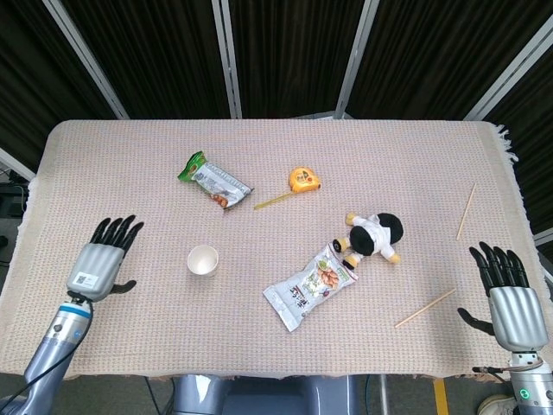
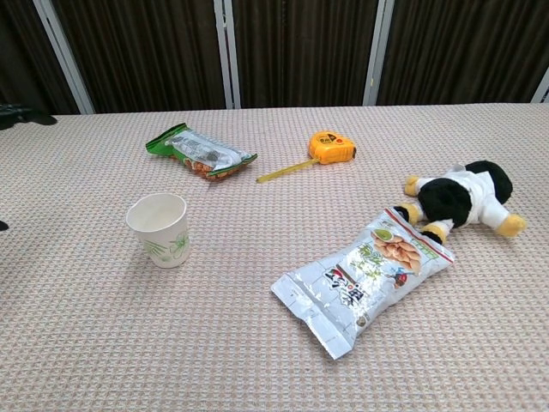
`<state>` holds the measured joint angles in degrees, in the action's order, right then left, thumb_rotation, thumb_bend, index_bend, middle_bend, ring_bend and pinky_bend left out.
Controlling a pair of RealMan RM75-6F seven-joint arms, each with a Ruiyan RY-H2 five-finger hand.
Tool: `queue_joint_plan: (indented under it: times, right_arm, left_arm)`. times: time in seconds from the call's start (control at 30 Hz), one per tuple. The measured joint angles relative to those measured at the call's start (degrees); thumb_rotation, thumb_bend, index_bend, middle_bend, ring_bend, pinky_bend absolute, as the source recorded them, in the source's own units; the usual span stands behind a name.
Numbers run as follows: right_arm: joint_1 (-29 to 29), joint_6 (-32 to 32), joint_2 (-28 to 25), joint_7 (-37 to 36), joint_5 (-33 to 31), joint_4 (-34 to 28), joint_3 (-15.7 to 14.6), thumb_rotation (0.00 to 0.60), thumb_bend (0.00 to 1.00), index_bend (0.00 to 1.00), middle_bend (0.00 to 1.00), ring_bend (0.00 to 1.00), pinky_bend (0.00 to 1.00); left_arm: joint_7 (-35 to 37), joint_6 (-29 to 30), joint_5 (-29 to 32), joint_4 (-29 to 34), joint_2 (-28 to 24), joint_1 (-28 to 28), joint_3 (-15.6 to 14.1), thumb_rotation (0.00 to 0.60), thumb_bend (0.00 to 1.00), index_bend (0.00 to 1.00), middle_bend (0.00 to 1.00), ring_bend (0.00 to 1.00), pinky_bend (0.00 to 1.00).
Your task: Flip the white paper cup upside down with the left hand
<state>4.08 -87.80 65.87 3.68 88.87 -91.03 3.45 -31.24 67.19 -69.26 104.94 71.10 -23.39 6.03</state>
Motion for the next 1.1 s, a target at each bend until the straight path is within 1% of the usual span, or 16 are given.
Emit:
queue_joint_plan:
  times: [0.1, 0.2, 0.4, 0.53, 0.57, 0.63, 0.73, 0.8, 1.1]
  right_arm:
    - [-0.04, 0.0, -0.3, -0.65, 0.01, -0.08, -0.01, 0.6, 0.01, 0.0, 0.0, 0.0, 0.0]
    - [-0.06, 0.03, -0.62, -1.47, -0.06, -0.13, 0.03, 0.6, 0.01, 0.0, 0.0, 0.0, 0.0]
    - [-0.07, 0.03, -1.19, -3.04, 0.27, -0.18, -0.06, 0.6, 0.01, 0.0, 0.0, 0.0, 0.0]
    - [-0.09, -0.01, -1.52, -4.23, 0.2, -0.08, 0.03, 0.6, 0.01, 0.0, 0.0, 0.0, 0.0]
    - [-0.1, -0.01, -1.59, -4.52, 0.15, -0.07, 0.06, 0.6, 0.01, 0.0, 0.0, 0.0, 0.0]
    - [-0.14, -0.02, -1.8, -5.23, 0.1, -0.09, 0.08, 0.6, 0.01, 0.0, 0.0, 0.0, 0.0]
    - [-0.15, -0.02, -2.08, -5.8, 0.33, -0.11, 0.0, 0.6, 0.01, 0.0, 0.0, 0.0, 0.0]
    - [-0.15, -0.02, -2.16, -5.97, 0.43, -0.11, -0.05, 0.6, 0.01, 0.0, 0.0, 0.0, 0.0]
    - [-0.28, -0.33, -2.32, -6.35, 0.32, -0.08, 0.1, 0.6, 0.01, 0.0, 0.0, 0.0, 0.0]
  left_arm:
    - [-5.3, -2.55, 5.03, 1.51, 1.6, -3.11, 1.33, 0.6, 0.08, 0.0, 0.0, 0.0, 0.0]
    - [-10.69, -3.82, 9.63, 2.33, 3.94, -6.06, 2.31, 0.6, 0.08, 0.0, 0.0, 0.0, 0.0]
    - [-19.66, -4.62, 20.09, 2.29, 9.83, -11.62, 3.69, 0.6, 0.08, 0.03, 0.0, 0.0, 0.0]
    - [-23.76, -3.87, 25.38, 1.4, 14.09, -15.13, 4.19, 0.6, 0.08, 0.06, 0.0, 0.0, 0.0]
    - [-24.49, -3.54, 26.24, 1.14, 14.87, -15.78, 4.22, 0.6, 0.08, 0.07, 0.0, 0.0, 0.0]
    - [-25.69, -2.65, 27.73, 0.5, 16.32, -16.94, 4.23, 0.6, 0.08, 0.12, 0.0, 0.0, 0.0]
    - [-26.35, -1.86, 29.33, -0.51, 17.88, -18.19, 4.33, 0.6, 0.08, 0.2, 0.0, 0.0, 0.0]
    - [-26.52, -1.59, 30.31, -1.05, 18.67, -18.92, 4.41, 0.6, 0.08, 0.24, 0.0, 0.0, 0.0]
    - [-26.35, 0.3, 31.48, -1.34, 19.33, -20.26, 3.5, 0.6, 0.13, 0.33, 0.0, 0.0, 0.0]
